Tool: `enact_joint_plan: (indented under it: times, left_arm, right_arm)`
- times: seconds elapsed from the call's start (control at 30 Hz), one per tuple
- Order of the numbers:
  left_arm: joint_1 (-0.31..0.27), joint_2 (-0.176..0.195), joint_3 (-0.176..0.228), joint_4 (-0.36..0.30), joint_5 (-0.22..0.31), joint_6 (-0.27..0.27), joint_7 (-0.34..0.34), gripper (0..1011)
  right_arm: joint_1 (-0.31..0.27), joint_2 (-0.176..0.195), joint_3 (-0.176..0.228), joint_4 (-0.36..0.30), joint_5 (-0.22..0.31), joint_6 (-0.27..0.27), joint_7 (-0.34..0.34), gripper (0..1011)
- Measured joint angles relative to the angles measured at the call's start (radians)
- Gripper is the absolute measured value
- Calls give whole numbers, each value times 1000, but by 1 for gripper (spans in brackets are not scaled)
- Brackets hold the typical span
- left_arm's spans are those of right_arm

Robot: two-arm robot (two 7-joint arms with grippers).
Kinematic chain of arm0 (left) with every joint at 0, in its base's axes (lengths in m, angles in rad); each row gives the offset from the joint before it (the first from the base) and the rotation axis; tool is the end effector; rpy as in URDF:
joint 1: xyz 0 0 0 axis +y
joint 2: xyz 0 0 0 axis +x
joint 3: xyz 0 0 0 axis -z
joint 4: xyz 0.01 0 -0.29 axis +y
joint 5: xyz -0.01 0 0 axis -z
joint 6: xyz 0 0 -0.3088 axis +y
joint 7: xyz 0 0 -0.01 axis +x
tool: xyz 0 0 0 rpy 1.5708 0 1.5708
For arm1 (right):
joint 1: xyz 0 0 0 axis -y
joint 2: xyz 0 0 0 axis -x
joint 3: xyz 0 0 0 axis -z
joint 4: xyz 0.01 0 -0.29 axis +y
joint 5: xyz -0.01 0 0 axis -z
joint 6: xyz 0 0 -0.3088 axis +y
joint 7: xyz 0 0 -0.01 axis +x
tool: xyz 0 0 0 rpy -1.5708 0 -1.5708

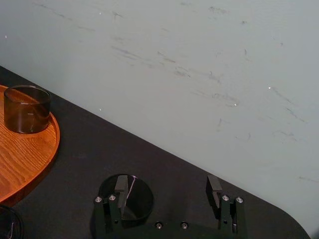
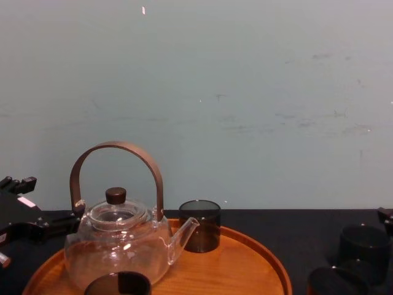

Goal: Pick up the glass from the table and place it on the tray.

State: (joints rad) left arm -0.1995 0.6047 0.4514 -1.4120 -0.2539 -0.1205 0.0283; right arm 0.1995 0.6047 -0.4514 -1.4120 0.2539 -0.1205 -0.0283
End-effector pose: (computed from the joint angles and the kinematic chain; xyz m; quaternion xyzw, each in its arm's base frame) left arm 0.3581 0.0827 -0.3023 0.1415 -0.1325 0.5799 0.7913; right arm 0.3581 -0.0827 -0.3023 -0.1415 -0.1325 -0.5799 0.7913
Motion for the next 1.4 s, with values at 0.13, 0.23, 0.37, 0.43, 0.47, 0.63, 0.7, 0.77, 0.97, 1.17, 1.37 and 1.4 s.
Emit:
enact_joint_plan:
  times: [0.13, 0.23, 0.37, 0.43, 0.47, 0.63, 0.7, 0.77, 0.97, 1.17, 1.37, 1.4]
  left_arm:
    - [0, 0, 0, 0, 0, 0, 0, 1001]
    - [0, 0, 0, 0, 0, 0, 0, 1002]
    - [0, 0, 0, 0, 0, 0, 0, 1001]
    - [0, 0, 0, 0, 0, 0, 0, 1001]
    - [0, 0, 0, 0, 0, 0, 0, 1001]
    - [0, 0, 0, 0, 0, 0, 0, 1001]
    - [0, 0, 0, 0, 0, 0, 0, 1001]
    - [0, 0, 0, 0, 0, 0, 0, 1001]
    - [0, 0, 0, 0, 0, 0, 0, 1001]
    - [0, 0, 0, 0, 0, 0, 0, 1001]
    - [0, 0, 0, 0, 0, 0, 0, 1001]
    - [0, 0, 0, 0, 0, 0, 0, 1001]
  right_arm:
    - [0, 0, 0, 0, 0, 0, 0, 1002]
    - [0, 0, 0, 0, 0, 0, 0, 1003]
    - [0, 0, 0, 0, 0, 0, 0, 1002]
    - [0, 0, 0, 0, 0, 0, 0, 1003]
    - [0, 0, 0, 0, 0, 0, 0, 1002]
    - [0, 0, 0, 0, 0, 0, 0, 1002]
    - [0, 0, 0, 0, 0, 0, 0, 1002]
    - [0, 0, 0, 0, 0, 0, 0, 1002]
    - [0, 0, 0, 0, 0, 0, 0, 1002]
    - [0, 0, 0, 0, 0, 0, 0, 1003]
    - [0, 0, 0, 0, 0, 0, 0, 1003]
    - [0, 0, 0, 0, 0, 0, 0, 1002]
